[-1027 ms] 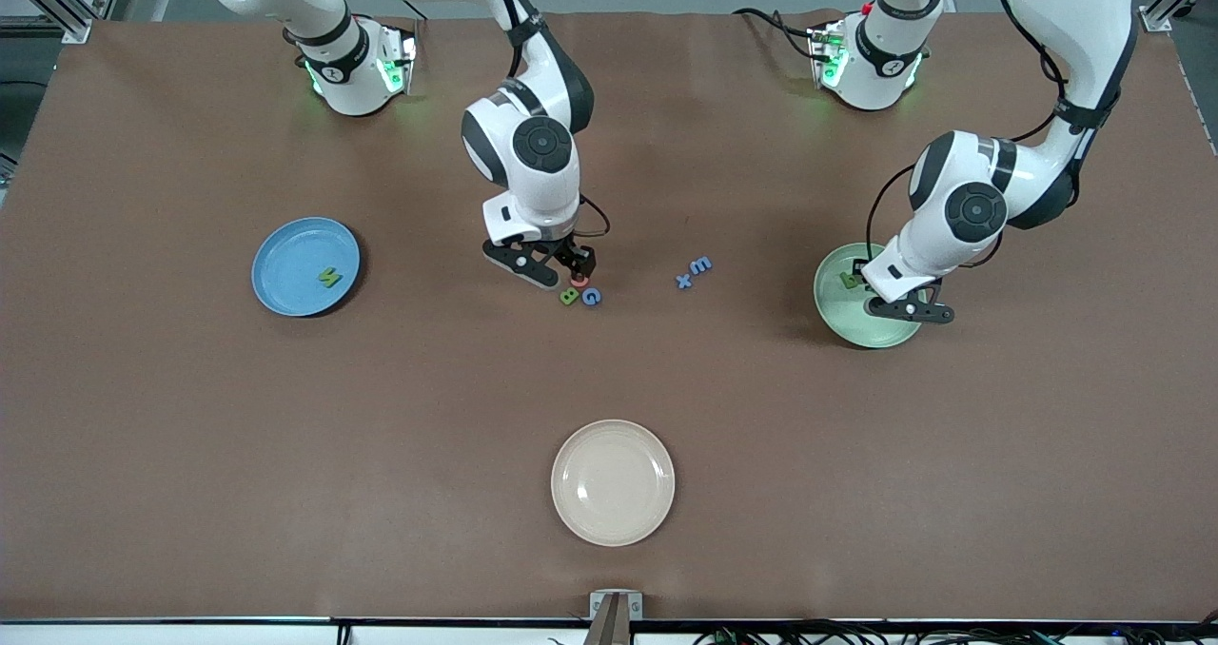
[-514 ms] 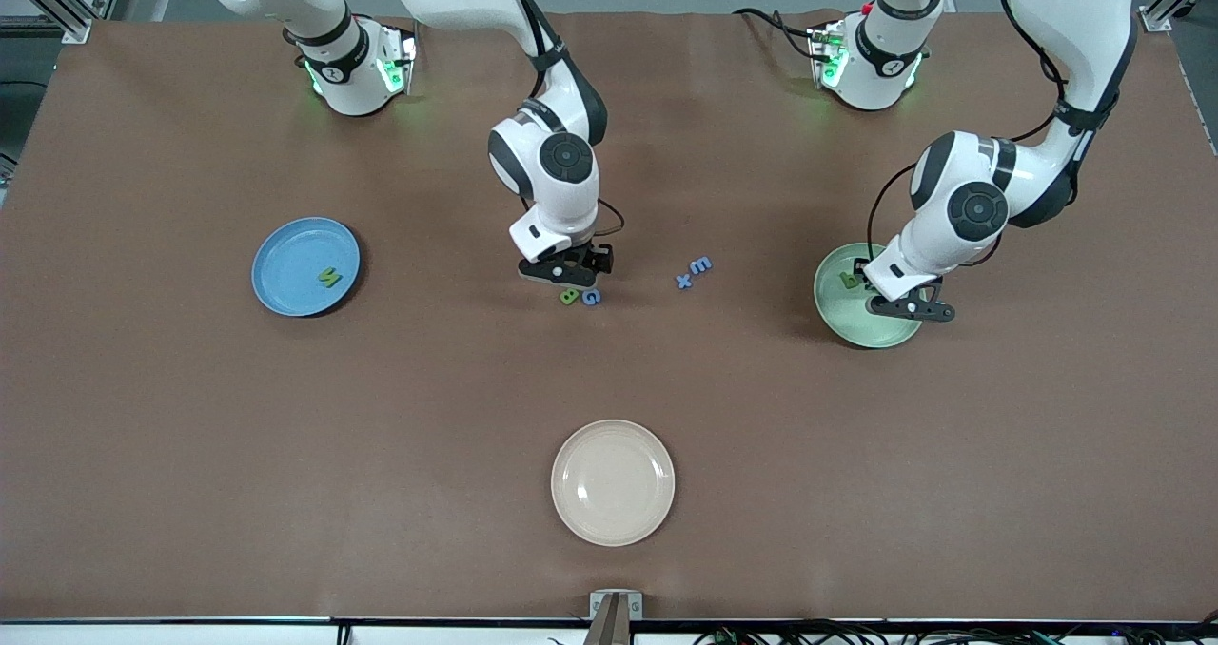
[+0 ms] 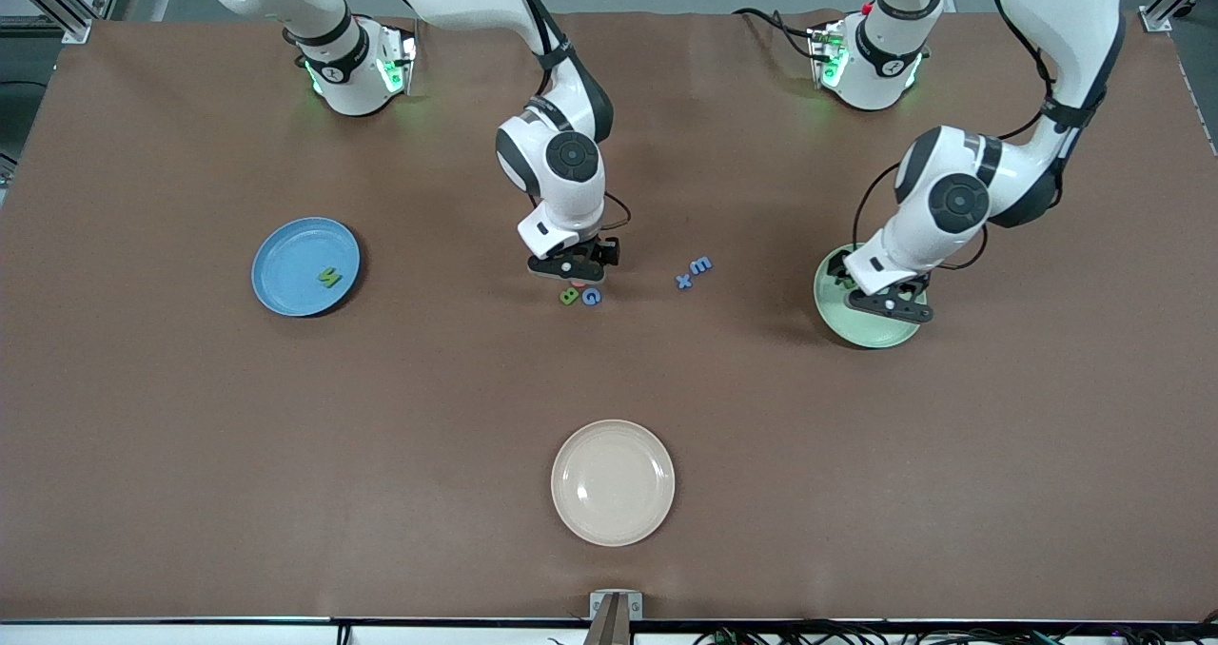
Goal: Sort uppercase to blue plate, lowercase to green plate
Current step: 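Grasp the pink Q with the right gripper while the left gripper reaches the x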
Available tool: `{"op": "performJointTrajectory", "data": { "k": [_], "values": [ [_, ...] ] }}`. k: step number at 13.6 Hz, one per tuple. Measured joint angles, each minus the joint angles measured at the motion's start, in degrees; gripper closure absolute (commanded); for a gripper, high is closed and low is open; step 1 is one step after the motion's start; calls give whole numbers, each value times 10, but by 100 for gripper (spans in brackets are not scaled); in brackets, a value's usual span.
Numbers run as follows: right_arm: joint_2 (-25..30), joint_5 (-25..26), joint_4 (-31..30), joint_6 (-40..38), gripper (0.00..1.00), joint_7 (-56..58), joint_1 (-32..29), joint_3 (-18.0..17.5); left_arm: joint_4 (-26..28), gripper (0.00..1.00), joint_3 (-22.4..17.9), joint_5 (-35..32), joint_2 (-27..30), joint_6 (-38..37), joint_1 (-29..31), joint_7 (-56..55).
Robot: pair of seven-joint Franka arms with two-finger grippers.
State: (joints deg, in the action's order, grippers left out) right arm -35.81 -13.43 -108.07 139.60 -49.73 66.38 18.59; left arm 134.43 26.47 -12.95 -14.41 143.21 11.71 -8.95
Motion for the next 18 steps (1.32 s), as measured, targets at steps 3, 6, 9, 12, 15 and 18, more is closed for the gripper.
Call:
{"op": "performJointTrajectory", "data": {
  "k": [3,6,9,12,15,18],
  "values": [
    [-10,0,14,2,14,3,0,0,-28,1,70,0,-4,-2,-6,-97],
    [-15,0,20,3,18,7,0,0,-72,1,100,0,-31,-12,-42,-187],
    [-17,0,22,3,24,9,0,0,-134,1,101,0,-78,-40,-104,-261],
    [-17,0,24,4,38,11,0,1,-175,1,100,-29,-122,-45,-151,-293],
    [-17,0,24,4,44,12,0,1,-199,4,100,-96,-163,-45,-167,-299],
    [-17,5,25,7,44,15,0,3,-213,7,100,-145,-200,-45,-174,-300]
  ]
}}
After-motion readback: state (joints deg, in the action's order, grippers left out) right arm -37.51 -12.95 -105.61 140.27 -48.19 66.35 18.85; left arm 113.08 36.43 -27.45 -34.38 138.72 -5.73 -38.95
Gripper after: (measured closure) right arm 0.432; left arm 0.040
